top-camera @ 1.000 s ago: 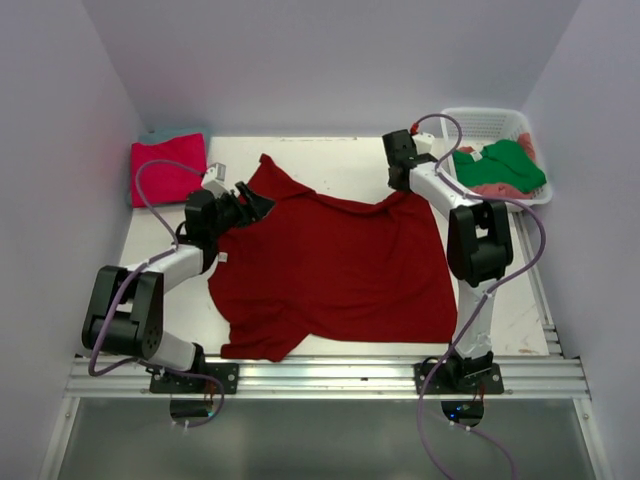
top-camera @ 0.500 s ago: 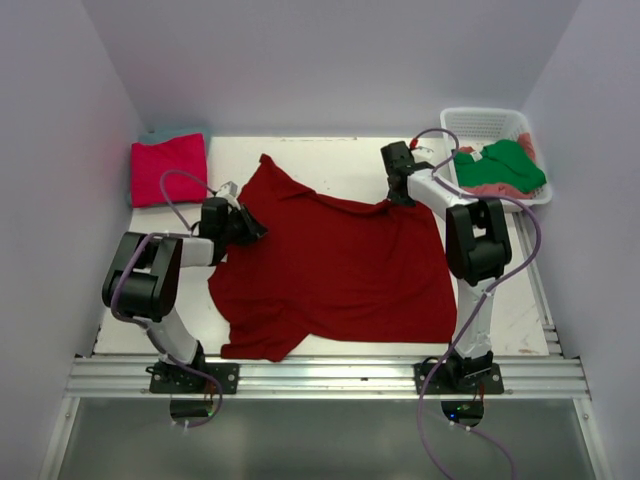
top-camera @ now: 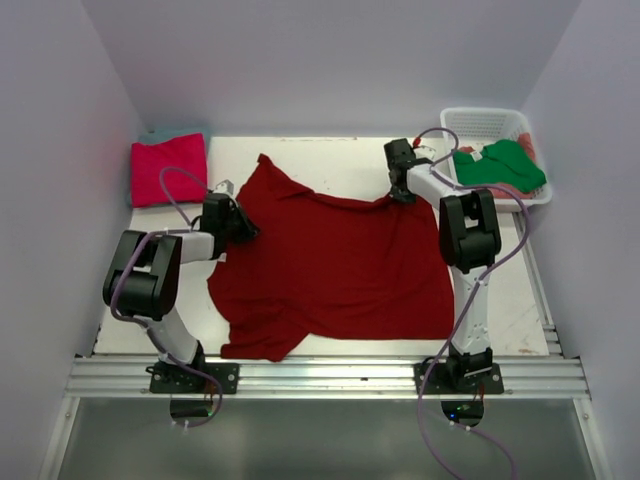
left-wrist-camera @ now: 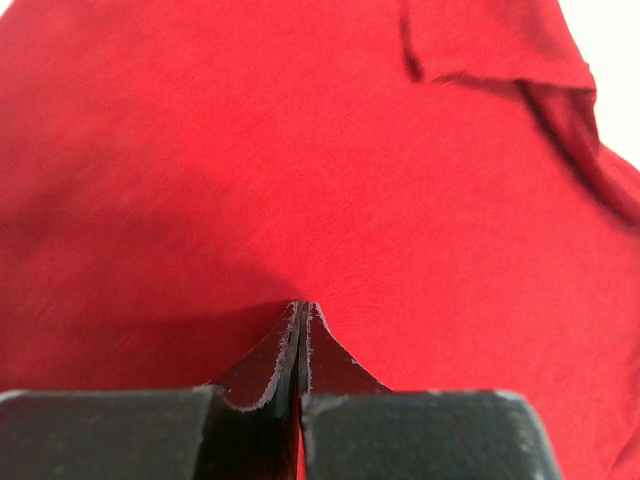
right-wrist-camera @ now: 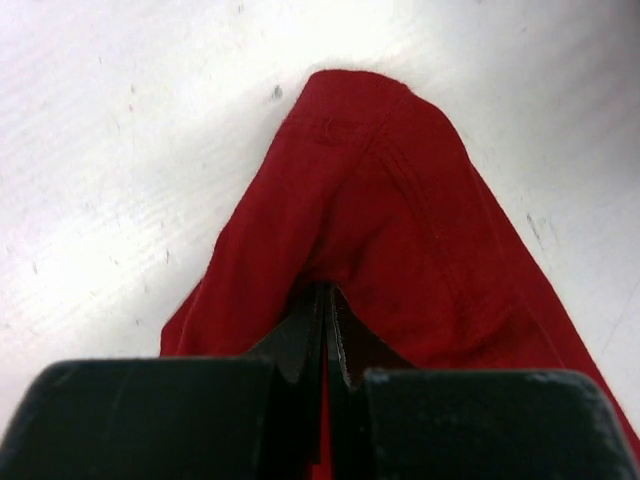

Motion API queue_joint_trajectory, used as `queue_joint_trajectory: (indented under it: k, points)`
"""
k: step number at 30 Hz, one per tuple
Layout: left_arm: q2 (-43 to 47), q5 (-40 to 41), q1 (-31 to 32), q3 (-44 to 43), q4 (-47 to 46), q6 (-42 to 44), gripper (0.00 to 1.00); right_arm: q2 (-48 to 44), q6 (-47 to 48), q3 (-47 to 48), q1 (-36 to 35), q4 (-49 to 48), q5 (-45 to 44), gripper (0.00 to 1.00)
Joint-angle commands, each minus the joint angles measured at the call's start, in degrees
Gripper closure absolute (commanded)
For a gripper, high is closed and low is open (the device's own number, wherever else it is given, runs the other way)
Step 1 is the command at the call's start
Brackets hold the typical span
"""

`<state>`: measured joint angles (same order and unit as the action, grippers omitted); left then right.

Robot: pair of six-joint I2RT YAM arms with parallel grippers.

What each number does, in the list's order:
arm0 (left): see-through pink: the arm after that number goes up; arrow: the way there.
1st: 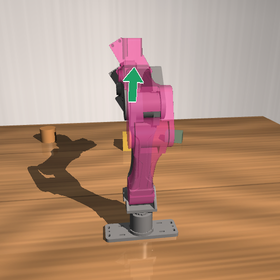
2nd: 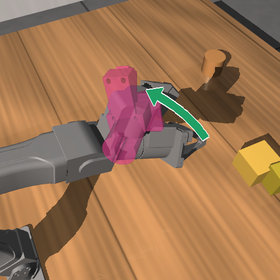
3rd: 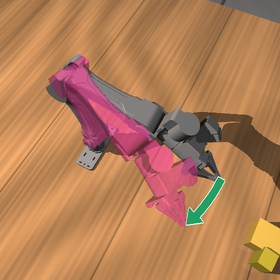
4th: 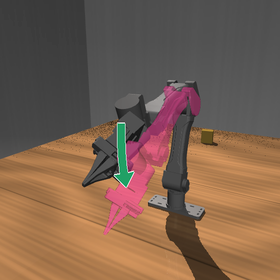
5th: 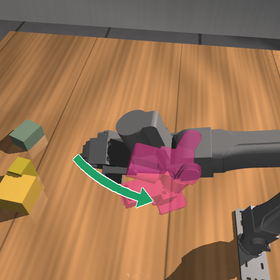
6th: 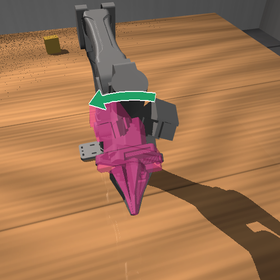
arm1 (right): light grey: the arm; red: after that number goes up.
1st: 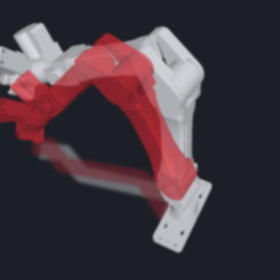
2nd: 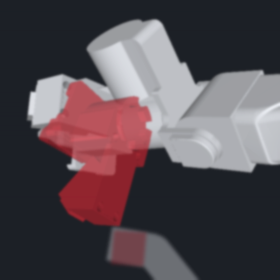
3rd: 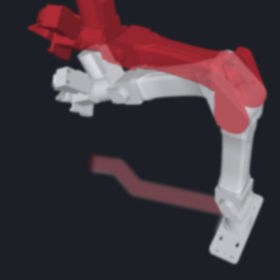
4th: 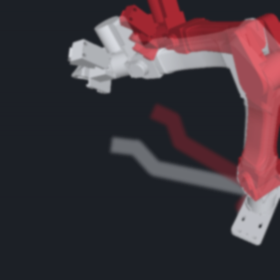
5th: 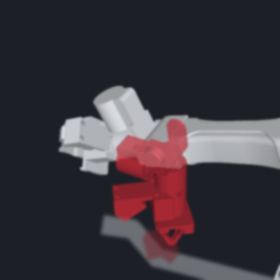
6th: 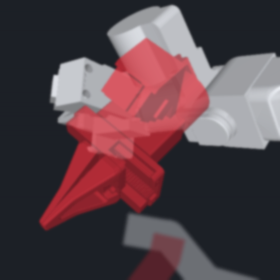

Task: Fold and stack the t-shirts
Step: Flatten out the tshirt

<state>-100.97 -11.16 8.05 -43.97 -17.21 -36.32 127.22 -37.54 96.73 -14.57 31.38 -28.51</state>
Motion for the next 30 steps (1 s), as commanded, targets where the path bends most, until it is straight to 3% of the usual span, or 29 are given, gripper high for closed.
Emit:
queue_joint_trajectory:
  k: [1, 8, 13, 18, 30]
  points:
    - [5.34, 4.39, 0.12, 1.69, 6.22, 1.25, 1.00, 3.91, -1.40, 3.11, 1.73, 1.58, 1.27, 1.00]
    - [9.91, 3.42, 0.64, 3.89, 10.35, 0.37, 1.00, 7.78, -2.18, 7.59, 3.58, 3.78, -0.05, 1.00]
    - [10.71, 3.86, 1.44, 5.81, 11.32, 0.46, 1.00, 13.31, -3.85, 17.77, 4.98, 12.38, -2.07, 1.00]
    - [11.32, 4.21, 2.23, 6.87, 11.50, 0.10, 1.00, 14.55, -5.79, 20.34, 5.69, 15.29, -3.65, 1.00]
    - [14.38, 3.78, 3.37, 9.60, 13.34, 0.54, 1.00, 8.31, -7.98, 13.14, 5.69, 14.85, -5.77, 1.00]
